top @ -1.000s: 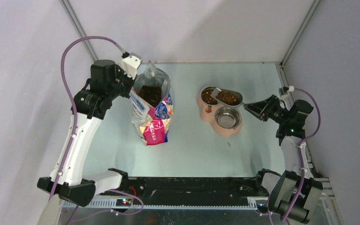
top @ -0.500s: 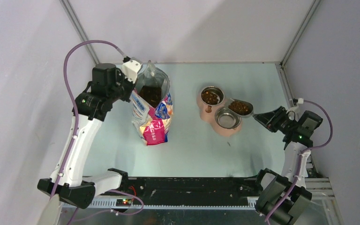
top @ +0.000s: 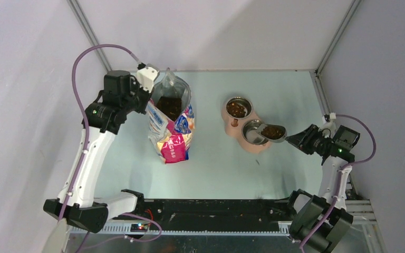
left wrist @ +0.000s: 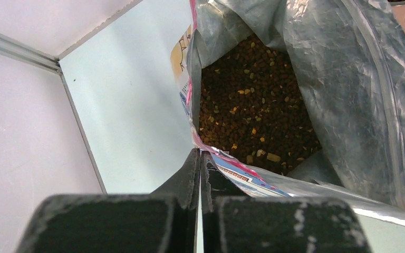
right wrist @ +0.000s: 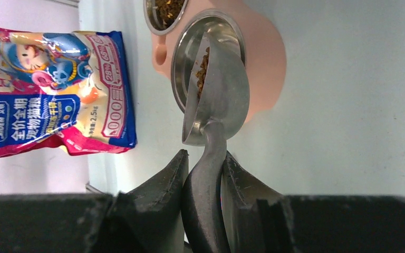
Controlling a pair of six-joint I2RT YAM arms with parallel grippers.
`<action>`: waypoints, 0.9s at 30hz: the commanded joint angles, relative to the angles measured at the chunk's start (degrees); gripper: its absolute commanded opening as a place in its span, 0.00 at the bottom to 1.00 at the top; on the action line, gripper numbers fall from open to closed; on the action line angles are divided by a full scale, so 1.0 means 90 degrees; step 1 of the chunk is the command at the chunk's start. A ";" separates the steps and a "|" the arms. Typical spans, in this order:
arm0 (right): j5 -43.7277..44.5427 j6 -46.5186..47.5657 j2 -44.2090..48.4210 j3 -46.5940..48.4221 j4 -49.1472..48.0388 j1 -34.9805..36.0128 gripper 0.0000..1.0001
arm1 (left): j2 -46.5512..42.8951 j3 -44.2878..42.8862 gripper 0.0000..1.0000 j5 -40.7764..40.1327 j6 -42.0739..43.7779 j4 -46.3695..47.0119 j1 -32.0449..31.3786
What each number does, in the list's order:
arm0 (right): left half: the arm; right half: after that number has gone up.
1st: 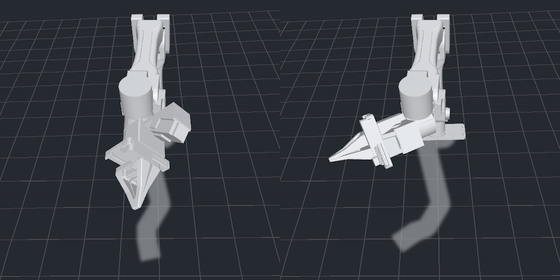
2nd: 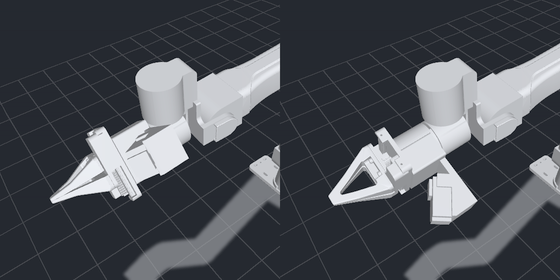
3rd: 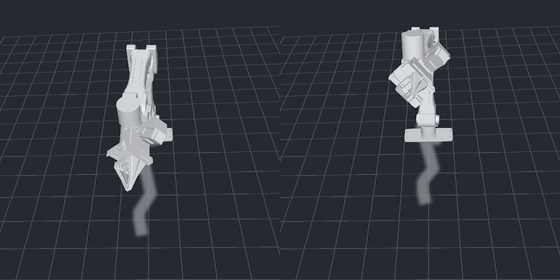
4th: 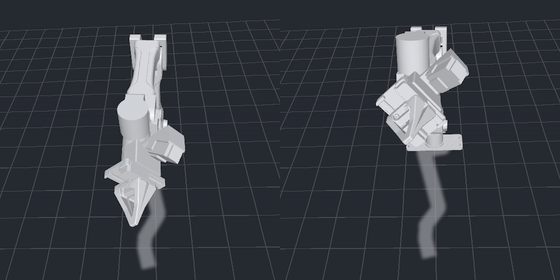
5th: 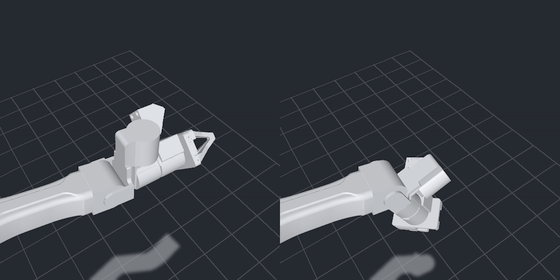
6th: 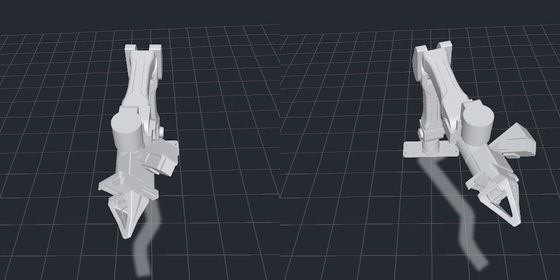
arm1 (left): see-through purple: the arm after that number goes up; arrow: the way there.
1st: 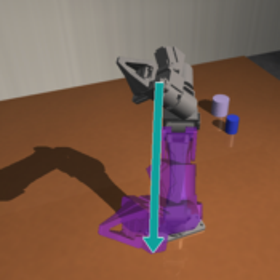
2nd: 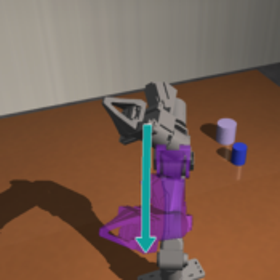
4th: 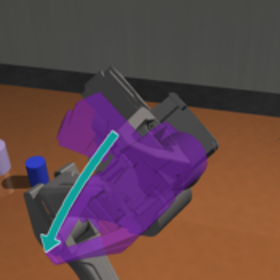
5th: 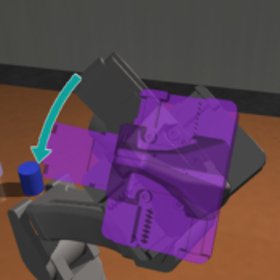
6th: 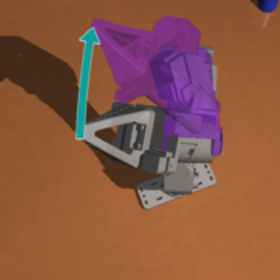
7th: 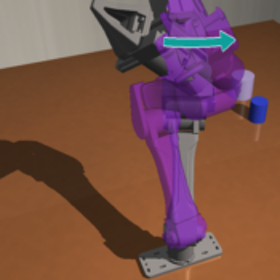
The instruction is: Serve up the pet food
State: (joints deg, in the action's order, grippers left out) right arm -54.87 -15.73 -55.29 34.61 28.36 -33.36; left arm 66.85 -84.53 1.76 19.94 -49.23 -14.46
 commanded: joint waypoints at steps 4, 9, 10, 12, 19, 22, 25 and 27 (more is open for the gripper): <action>0.0991 0.0773 -0.0104 0.0921 0.0525 0.0642 0.00 | 0.0169 -0.0300 0.00 0.0224 -0.0095 0.0051 0.0042; 0.1741 0.1341 -0.0342 0.1531 0.0989 0.1319 0.00 | 0.0190 -0.0341 0.00 0.0237 -0.0098 0.0045 0.0044; 0.1927 0.1408 -0.0407 0.1693 0.1038 0.1376 0.00 | 0.0192 -0.0343 0.00 0.0236 -0.0092 0.0049 0.0044; 0.2070 0.1586 -0.0491 0.1909 0.1165 0.1520 0.00 | 0.0176 -0.0336 0.00 0.0234 -0.0087 0.0034 0.0044; 0.2896 0.2257 -0.0839 0.2632 0.1566 0.2217 0.00 | 0.0096 -0.0234 0.00 0.0262 -0.0089 0.0007 0.0054; 0.3107 0.2534 -0.0976 0.2853 0.1753 0.2535 0.00 | 0.0027 -0.0169 0.00 0.0256 -0.0069 0.0009 0.0054; 0.3311 0.2664 -0.1065 0.3086 0.1809 0.2723 0.00 | 0.0012 -0.0135 0.00 0.0289 -0.0086 0.0001 0.0085; 0.3483 0.2786 -0.1091 0.3176 0.1826 0.2902 0.00 | 0.0003 -0.0098 0.00 0.0342 -0.0108 -0.0014 0.0086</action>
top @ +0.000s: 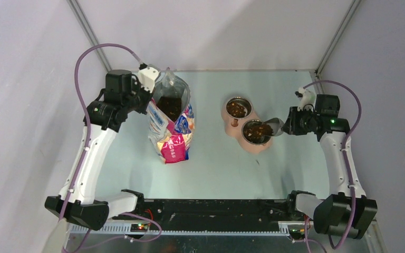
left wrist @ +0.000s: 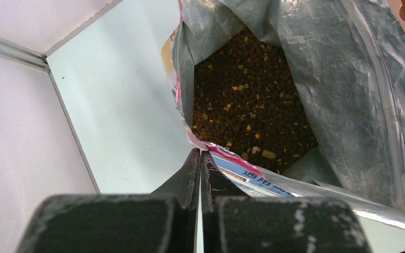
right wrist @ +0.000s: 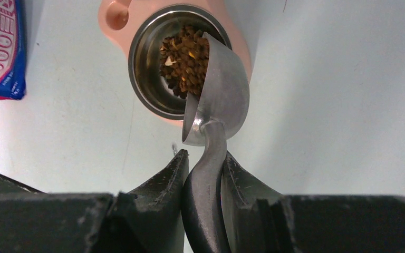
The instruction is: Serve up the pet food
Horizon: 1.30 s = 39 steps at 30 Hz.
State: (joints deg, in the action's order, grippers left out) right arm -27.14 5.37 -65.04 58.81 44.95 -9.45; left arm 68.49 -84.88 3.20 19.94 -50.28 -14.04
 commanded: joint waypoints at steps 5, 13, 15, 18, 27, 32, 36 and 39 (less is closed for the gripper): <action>0.0883 0.0974 0.0011 0.0732 0.0108 0.0817 0.00 | -0.0220 -0.0026 0.00 0.0198 -0.0127 0.0113 0.0062; 0.1305 0.1687 -0.0101 0.1028 0.0252 0.1263 0.00 | -0.0209 0.0029 0.00 0.0255 -0.0146 0.0107 0.0095; 0.1352 0.1872 -0.0246 0.1313 0.0346 0.1315 0.00 | -0.0169 0.0016 0.00 0.0300 -0.0178 0.0102 0.0090; 0.1253 0.1840 -0.0554 0.1976 0.0587 0.1350 0.00 | -0.0178 0.0026 0.00 0.0322 -0.0243 0.0145 0.0095; -0.0431 0.0256 -0.2913 0.6452 0.1371 0.2021 0.00 | -0.0030 -0.0040 0.00 0.0475 -0.0703 0.0246 0.0095; -0.1366 -0.1683 -0.4127 0.8634 0.0727 0.2444 0.00 | 0.0072 -0.0288 0.00 0.0465 -0.1098 0.0252 0.0095; -0.1564 -0.2701 -0.4232 0.8408 -0.0039 0.2853 0.00 | 0.0132 -0.0784 0.24 0.0279 -0.1398 0.0036 0.0095; -0.1525 -0.2882 -0.4192 0.8165 -0.0227 0.3222 0.00 | 0.0181 -0.1205 0.53 0.0189 -0.1458 -0.0142 0.0095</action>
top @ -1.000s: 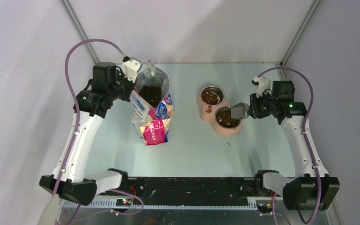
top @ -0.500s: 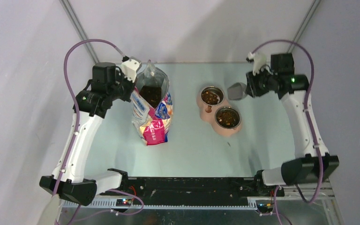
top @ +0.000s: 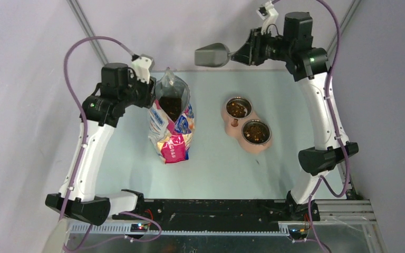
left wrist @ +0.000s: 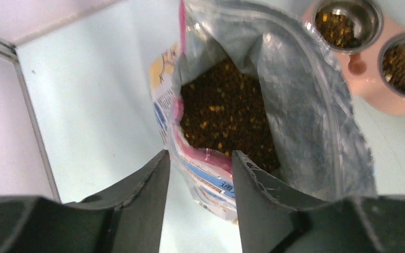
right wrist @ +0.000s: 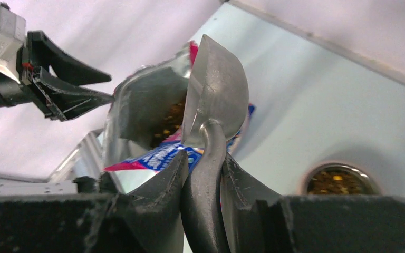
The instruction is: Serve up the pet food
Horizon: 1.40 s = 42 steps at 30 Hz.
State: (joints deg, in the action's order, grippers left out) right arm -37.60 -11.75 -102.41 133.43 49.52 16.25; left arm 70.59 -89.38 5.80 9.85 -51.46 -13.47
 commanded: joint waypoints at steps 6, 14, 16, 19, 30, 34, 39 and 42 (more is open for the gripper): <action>-0.0198 -0.0741 0.0179 -0.0382 -0.0682 0.0766 0.00 | 0.0629 -0.1925 0.63 -0.0406 -0.0810 -0.0587 0.0154; 0.0406 -0.0239 0.0236 -0.0783 -0.0190 0.1375 0.00 | 0.1636 -0.1944 0.58 -0.0581 -0.0826 -0.0652 0.0137; 0.0417 -0.0051 0.0205 -0.0803 0.0022 0.1490 0.00 | 0.1668 -0.1898 0.57 -0.0428 -0.0608 -0.0739 0.0080; 0.0572 0.0524 0.0131 -0.0755 0.0363 0.1828 0.00 | 0.1644 -0.1723 0.49 -0.0737 -0.0369 -0.0741 -0.0100; 0.2809 0.0643 -0.0951 0.0159 0.1460 0.2813 0.00 | 0.1645 -0.1508 0.00 -0.0114 -0.0554 -0.0651 -0.0218; 0.3401 0.0463 -0.1396 0.0468 0.1613 0.2964 0.00 | 0.1660 -0.1470 0.00 0.0282 -0.0762 -0.0524 -0.0330; 0.3503 0.0282 -0.1912 0.0705 0.1657 0.3144 0.00 | 0.1554 -0.1393 0.00 0.0511 -0.0863 -0.0450 -0.0424; 0.3622 0.0329 -0.2185 0.0733 0.1637 0.3249 0.00 | 0.1468 -0.1344 0.00 0.0533 -0.0871 -0.0468 -0.0427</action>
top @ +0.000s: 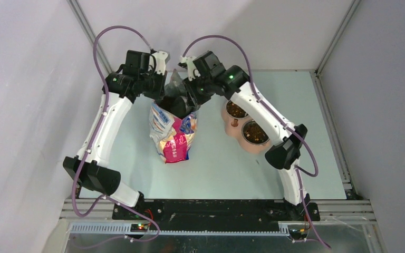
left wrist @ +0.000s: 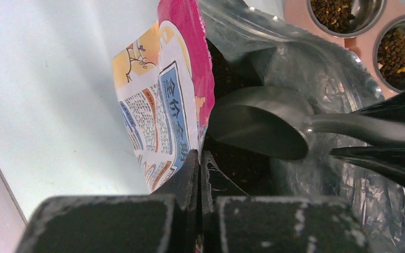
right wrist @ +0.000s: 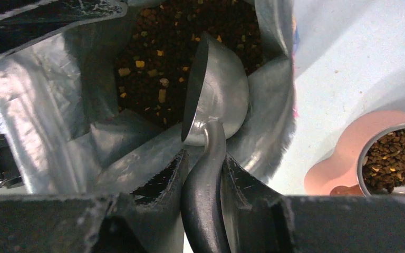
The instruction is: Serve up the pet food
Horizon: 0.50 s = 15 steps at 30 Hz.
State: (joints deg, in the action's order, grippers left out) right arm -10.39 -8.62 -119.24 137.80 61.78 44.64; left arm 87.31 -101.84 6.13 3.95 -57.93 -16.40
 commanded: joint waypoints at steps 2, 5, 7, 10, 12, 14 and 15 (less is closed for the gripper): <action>0.0755 0.0013 -0.0486 0.0263 0.0288 0.0138 0.00 | -0.0454 0.0100 0.00 0.0534 -0.0225 0.0262 -0.0104; 0.0793 0.0161 -0.0719 0.0210 0.0352 0.0199 0.00 | -0.0503 0.0149 0.00 0.0589 -0.0196 0.0289 -0.0106; 0.0859 0.0215 -0.0769 0.0044 0.0399 0.0264 0.00 | -0.0492 0.0120 0.00 0.0576 -0.0158 0.0297 -0.0104; 0.0698 0.0173 -0.0815 -0.0255 0.0483 0.0358 0.00 | -0.0434 0.0035 0.00 0.0563 -0.0104 0.0269 -0.0103; 0.0207 0.0097 -0.0845 -0.0360 0.0488 0.0398 0.00 | -0.0418 0.0028 0.00 0.0568 -0.0096 0.0279 -0.0104; -0.0451 -0.0061 -0.0894 -0.0382 0.0465 0.0408 0.00 | -0.0409 0.0040 0.00 0.0589 -0.0082 0.0277 -0.0102; -0.0610 -0.0183 -0.0909 -0.0419 0.0400 0.0409 0.00 | -0.0416 0.0048 0.00 0.0594 -0.0075 0.0271 -0.0106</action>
State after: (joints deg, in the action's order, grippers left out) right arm -8.78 -8.45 -125.69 135.68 60.71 48.21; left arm 86.11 -100.33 7.31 3.95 -56.93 -16.40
